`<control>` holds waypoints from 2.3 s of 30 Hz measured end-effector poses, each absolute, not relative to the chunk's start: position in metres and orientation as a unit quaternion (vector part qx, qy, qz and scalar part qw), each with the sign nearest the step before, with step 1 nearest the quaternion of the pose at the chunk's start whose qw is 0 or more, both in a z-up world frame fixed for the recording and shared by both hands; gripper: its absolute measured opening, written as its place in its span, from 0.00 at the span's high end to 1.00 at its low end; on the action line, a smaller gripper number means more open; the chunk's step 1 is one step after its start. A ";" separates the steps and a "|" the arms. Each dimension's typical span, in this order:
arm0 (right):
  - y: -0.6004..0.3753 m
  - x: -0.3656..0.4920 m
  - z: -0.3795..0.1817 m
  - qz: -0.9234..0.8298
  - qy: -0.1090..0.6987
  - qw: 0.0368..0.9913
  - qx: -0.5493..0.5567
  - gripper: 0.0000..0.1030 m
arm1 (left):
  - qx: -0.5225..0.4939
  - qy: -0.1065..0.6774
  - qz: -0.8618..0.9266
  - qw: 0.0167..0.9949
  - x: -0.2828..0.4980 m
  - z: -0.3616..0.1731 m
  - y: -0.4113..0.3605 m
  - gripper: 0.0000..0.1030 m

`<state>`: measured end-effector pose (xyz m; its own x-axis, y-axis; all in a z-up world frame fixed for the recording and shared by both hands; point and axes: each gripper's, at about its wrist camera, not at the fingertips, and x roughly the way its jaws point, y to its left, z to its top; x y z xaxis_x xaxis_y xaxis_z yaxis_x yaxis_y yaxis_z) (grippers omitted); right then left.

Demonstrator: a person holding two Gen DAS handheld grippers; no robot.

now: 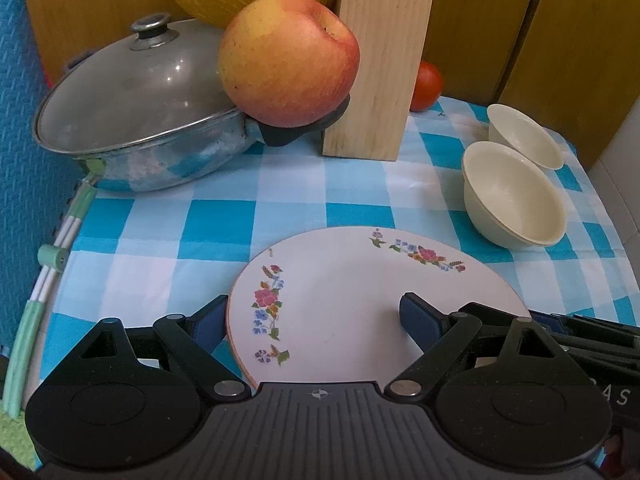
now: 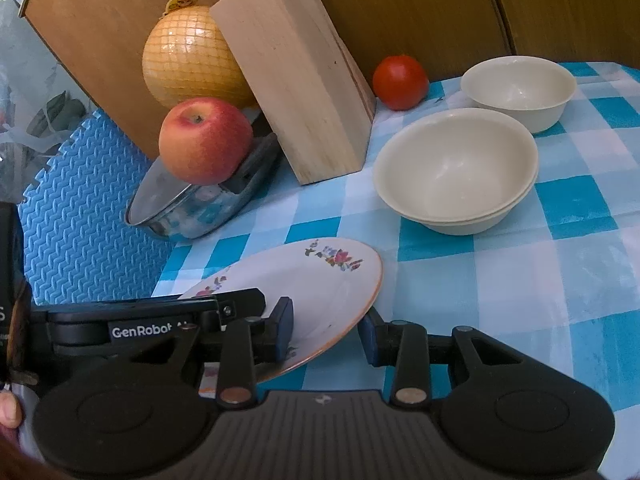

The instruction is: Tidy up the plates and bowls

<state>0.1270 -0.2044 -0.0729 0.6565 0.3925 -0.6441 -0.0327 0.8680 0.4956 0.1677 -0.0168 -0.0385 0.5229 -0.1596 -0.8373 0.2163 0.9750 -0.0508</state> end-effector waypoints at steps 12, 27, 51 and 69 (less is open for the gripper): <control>-0.200 0.117 -0.067 0.128 0.391 0.885 0.219 0.66 | 0.027 0.474 -0.107 0.874 0.157 -0.034 -0.016 0.10; -0.194 0.095 -0.062 0.141 0.389 0.886 0.211 0.66 | 0.025 0.470 -0.105 0.876 0.141 -0.029 -0.013 0.10; -0.174 0.056 -0.061 0.166 0.388 0.883 0.207 0.76 | 0.021 0.466 -0.115 0.877 0.102 -0.023 0.000 0.20; -0.188 0.074 -0.074 0.143 0.411 0.864 0.253 0.74 | -0.079 0.527 -0.114 0.838 0.155 -0.035 0.034 0.18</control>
